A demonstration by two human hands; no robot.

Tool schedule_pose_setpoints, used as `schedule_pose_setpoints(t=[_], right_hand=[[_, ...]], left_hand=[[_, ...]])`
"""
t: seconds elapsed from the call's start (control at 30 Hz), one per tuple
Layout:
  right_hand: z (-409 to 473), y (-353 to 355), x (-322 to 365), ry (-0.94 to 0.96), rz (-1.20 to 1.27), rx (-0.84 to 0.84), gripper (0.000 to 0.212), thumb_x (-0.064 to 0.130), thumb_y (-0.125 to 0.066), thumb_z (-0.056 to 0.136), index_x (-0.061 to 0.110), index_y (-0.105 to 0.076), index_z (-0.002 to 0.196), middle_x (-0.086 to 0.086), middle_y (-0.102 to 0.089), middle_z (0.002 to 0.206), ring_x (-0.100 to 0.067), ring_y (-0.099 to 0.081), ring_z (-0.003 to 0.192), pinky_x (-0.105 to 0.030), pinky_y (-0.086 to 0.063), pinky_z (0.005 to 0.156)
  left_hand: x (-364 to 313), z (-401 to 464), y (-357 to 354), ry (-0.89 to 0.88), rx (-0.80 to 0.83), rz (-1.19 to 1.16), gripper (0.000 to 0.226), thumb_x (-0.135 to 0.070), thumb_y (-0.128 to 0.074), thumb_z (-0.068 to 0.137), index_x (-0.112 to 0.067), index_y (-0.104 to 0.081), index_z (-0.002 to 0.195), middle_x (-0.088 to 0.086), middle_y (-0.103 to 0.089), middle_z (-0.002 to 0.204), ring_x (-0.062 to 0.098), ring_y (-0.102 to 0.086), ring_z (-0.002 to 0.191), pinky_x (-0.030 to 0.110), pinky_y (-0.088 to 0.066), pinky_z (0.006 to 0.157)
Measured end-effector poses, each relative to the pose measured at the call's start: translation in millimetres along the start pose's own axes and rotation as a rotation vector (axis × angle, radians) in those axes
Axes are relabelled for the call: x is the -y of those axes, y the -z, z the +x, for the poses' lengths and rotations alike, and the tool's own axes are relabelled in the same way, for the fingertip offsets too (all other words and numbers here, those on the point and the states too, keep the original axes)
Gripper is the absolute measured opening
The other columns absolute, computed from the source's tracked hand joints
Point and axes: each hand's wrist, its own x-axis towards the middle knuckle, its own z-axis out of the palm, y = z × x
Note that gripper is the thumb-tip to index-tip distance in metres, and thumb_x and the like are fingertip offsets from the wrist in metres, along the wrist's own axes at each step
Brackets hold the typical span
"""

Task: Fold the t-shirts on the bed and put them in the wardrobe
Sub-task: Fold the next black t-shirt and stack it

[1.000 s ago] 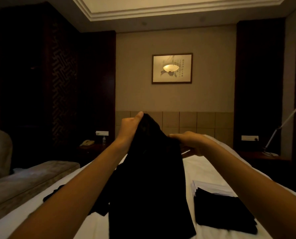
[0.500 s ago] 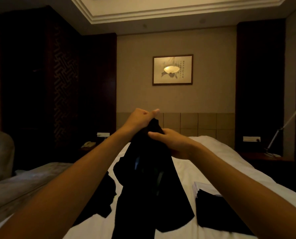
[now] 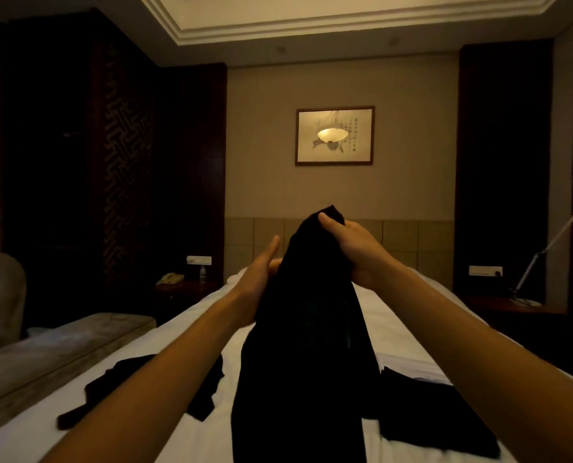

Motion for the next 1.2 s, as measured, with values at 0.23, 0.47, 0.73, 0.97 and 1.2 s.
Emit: schedule_pose_setpoints(t=[0.23, 0.47, 0.73, 0.97, 1.2], right_hand=[[16, 27, -4, 0.0, 0.02, -0.212, 0.034, 0.033, -0.062, 0.095, 0.003, -0.064, 0.11, -0.016, -0.07, 0.109, -0.032, -0.068, 0.1, -0.044, -0.057, 0.088], [11, 61, -7, -0.15, 0.071, -0.016, 0.031, 0.017, -0.067, 0.089, 0.0, -0.063, 0.115, -0.01, -0.071, 0.089, -0.023, -0.071, 0.077, -0.031, -0.058, 0.062], [10, 77, -6, -0.261, 0.002, 0.267, 0.041, 0.023, -0.066, 0.082, 0.002, -0.061, 0.117, -0.006, -0.067, 0.082, -0.018, -0.067, 0.071, -0.027, -0.056, 0.062], [7, 74, -14, -0.286, 0.033, 0.425, 0.036, 0.009, -0.06, 0.085, -0.001, -0.055, 0.12, -0.009, -0.069, 0.088, -0.021, -0.069, 0.075, -0.03, -0.058, 0.065], [10, 64, -21, -0.293, 0.046, 0.568, 0.087, 0.024, -0.095, 0.054, 0.001, -0.049, 0.124, -0.006, -0.068, 0.081, -0.017, -0.067, 0.069, -0.027, -0.055, 0.06]], left_hand=[[22, -17, 6, 0.006, 0.054, 0.068, 0.027, -0.021, -0.059, 0.091, -0.008, -0.061, 0.115, 0.008, -0.073, 0.097, 0.018, -0.072, 0.083, 0.027, -0.058, 0.071], [-15, -22, 32, -0.045, -0.095, -0.123, 0.022, -0.019, -0.053, 0.097, -0.007, -0.063, 0.112, 0.006, -0.07, 0.081, 0.018, -0.066, 0.064, 0.025, -0.055, 0.053], [-48, -20, 44, -0.175, -0.155, 0.0, 0.014, -0.014, -0.055, 0.097, -0.006, -0.065, 0.104, 0.006, -0.072, 0.081, 0.016, -0.07, 0.066, 0.024, -0.058, 0.059], [-72, -21, 48, -0.223, -0.12, 0.046, 0.017, -0.015, -0.056, 0.095, -0.009, -0.067, 0.107, 0.006, -0.072, 0.087, 0.017, -0.071, 0.073, 0.025, -0.058, 0.061], [-90, -25, 46, -0.264, -0.102, 0.167, 0.015, -0.015, -0.056, 0.096, -0.009, -0.068, 0.103, 0.006, -0.073, 0.086, 0.015, -0.071, 0.072, 0.023, -0.056, 0.059]])
